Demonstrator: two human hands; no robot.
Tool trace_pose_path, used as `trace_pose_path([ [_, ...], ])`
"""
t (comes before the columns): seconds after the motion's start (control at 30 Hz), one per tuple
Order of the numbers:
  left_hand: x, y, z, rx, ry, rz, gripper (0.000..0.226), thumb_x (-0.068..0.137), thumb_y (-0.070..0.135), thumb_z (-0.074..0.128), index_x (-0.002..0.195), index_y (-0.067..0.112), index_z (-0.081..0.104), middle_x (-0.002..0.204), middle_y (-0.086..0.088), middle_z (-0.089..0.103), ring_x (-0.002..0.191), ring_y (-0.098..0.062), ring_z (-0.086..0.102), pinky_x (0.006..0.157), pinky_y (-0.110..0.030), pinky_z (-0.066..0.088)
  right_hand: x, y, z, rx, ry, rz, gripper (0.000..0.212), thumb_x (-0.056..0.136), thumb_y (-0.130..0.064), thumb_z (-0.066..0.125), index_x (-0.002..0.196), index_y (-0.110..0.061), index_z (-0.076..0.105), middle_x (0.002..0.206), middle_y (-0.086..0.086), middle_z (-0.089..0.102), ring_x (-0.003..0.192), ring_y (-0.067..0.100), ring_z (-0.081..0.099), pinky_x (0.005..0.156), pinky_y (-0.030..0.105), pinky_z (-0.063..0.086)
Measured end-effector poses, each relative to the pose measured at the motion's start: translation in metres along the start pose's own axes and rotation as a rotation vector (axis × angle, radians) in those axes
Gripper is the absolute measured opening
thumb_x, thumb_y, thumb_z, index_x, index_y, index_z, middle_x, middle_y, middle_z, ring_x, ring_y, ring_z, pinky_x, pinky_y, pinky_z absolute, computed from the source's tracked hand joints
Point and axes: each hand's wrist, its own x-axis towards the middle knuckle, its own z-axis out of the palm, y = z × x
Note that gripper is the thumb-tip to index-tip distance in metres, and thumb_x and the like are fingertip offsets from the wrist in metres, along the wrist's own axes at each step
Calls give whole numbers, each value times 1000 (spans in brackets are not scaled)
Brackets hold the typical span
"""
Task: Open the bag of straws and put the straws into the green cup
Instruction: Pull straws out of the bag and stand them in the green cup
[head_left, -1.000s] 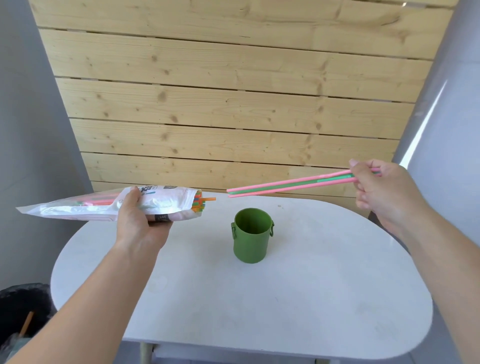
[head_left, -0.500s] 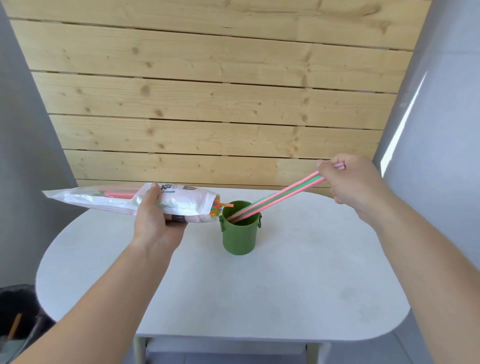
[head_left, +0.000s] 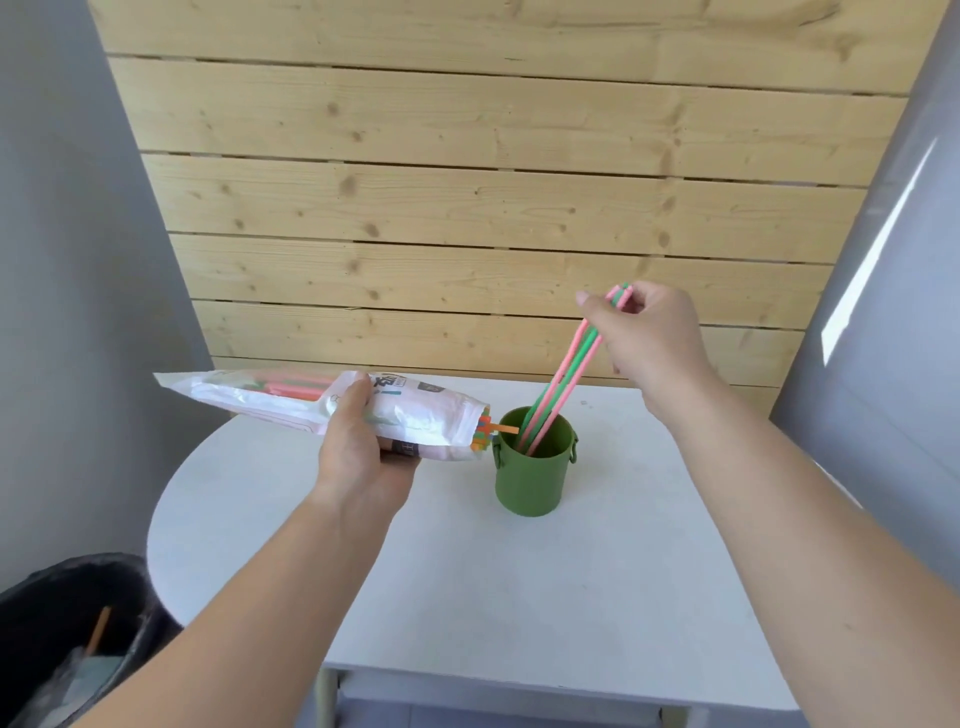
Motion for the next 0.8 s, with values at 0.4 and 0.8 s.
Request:
trace_pose_path([
  [0.4,3,1,-10,-57,-9,-20,25,102,30,63,119,12,61,116,-12,69,107,-31,69,104,-52,54,2,30,37,-92,-64,91,29,100,-35,57,99,-8,69,80,3,62,69,17,59,60,29,46],
  [0.8,-1,7,-11,-55,-24,-19,21,102,30,63,112,11,62,108,-12,72,108,-33,70,106,-55,52,2,31,38,-106,-162,84,27,101,-36,53,100,-14,68,104,18,72,94,33,71,76,40,56],
])
